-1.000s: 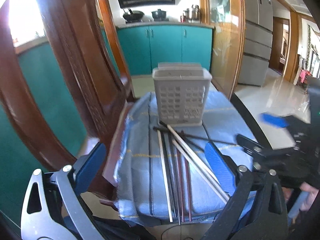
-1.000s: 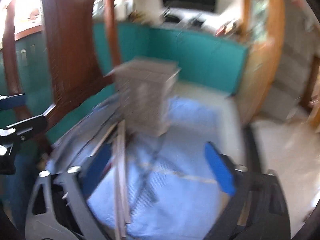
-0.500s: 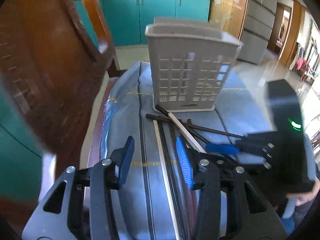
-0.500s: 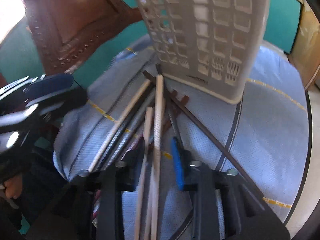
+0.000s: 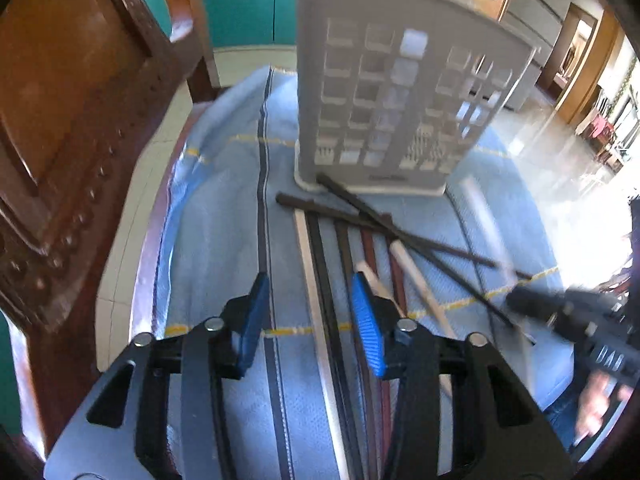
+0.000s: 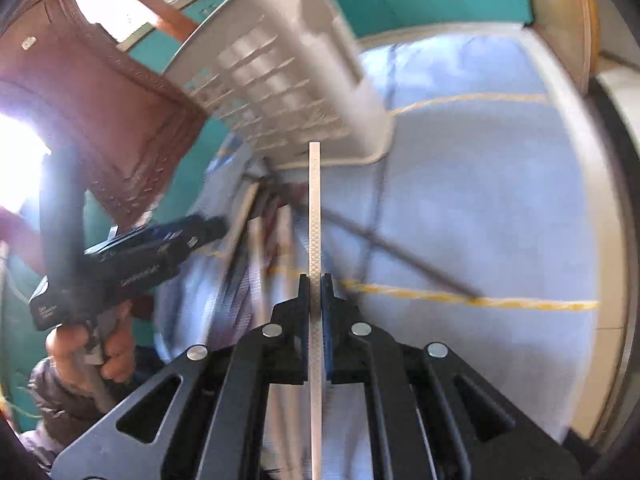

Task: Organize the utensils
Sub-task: 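Grasp a light wooden chopstick with the right tool while the left tool grasps another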

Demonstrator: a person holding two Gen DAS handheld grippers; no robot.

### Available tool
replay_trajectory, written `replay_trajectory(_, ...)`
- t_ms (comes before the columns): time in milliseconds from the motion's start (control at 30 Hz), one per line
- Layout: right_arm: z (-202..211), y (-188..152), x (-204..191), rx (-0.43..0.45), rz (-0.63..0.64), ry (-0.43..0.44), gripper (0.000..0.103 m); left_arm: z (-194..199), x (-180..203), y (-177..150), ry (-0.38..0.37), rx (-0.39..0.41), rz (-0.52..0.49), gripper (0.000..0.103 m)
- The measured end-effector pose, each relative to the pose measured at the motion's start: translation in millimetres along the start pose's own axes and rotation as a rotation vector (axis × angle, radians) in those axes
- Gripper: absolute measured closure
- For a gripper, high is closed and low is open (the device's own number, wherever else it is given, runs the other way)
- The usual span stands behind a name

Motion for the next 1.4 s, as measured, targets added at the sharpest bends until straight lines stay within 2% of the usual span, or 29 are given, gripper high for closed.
replay_trajectory(67,3.2,8.7,8.1,-0.004,0.010,-0.084,0.097,-6.4,0.2,-3.4,-0.019,-0.030,0.009,0.074)
replay_trajectory(167,-9.2,17.7,13.0,-0.031,0.047,-0.149,0.097,-19.2,-2.1,-10.0,-0.032,-0.058,0.031,0.075)
replay_trajectory(300,-6.2,13.6,24.3,-0.030,0.053,-0.165,0.097,-34.5,-4.5,-15.1,-0.052,-0.091,0.043,0.075)
replay_trajectory(400,-7.1,10.7,30.8,-0.021,0.053,-0.194,0.097,-38.9,-4.1,-14.7,-0.025,-0.089,0.037,0.076)
replay_trajectory(467,-7.1,11.9,30.0,-0.014,0.052,-0.196,0.097,-43.4,-3.2,-12.6,0.000,-0.087,0.035,0.083)
replay_trajectory(533,-7.3,11.2,29.6,-0.007,0.051,-0.195,0.097,-45.5,-6.1,-12.5,-0.024,-0.092,0.064,0.088)
replay_trajectory(633,-7.3,10.6,28.4,0.001,0.056,-0.191,0.097,-43.3,-9.8,-13.1,-0.088,-0.098,0.102,0.090)
replay_trajectory(800,-6.9,7.1,29.2,-0.001,0.048,-0.170,0.097,-28.0,-11.4,-15.8,-0.098,-0.064,0.096,0.090)
replay_trajectory(900,-7.0,6.6,29.9,-0.001,0.044,-0.170,0.097,-15.3,-9.9,-13.4,-0.089,-0.039,0.089,0.090)
replay_trajectory(967,-6.1,7.8,29.4,0.005,0.048,-0.176,0.097,-6.7,-15.3,-17.7,-0.078,-0.033,0.089,0.085)
replay_trajectory(1200,-6.7,11.3,26.9,0.016,0.081,-0.234,0.097,-22.2,-20.7,-21.3,0.009,-0.092,0.093,0.084)
replay_trajectory(1400,-11.4,27.4,22.6,-0.005,0.120,-0.280,0.091,-22.0,-17.6,-21.8,0.042,-0.086,0.079,0.084)
Point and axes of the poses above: each gripper's, at about its wrist camera, not at the fingertips, and z roughly against the way its jaws point, x to its right, y to its top, the point moved 7 cm from there along -z, roughly the way its jaws point, and after that the axes turned 8 degrees about -x, right-handed, at the moved point
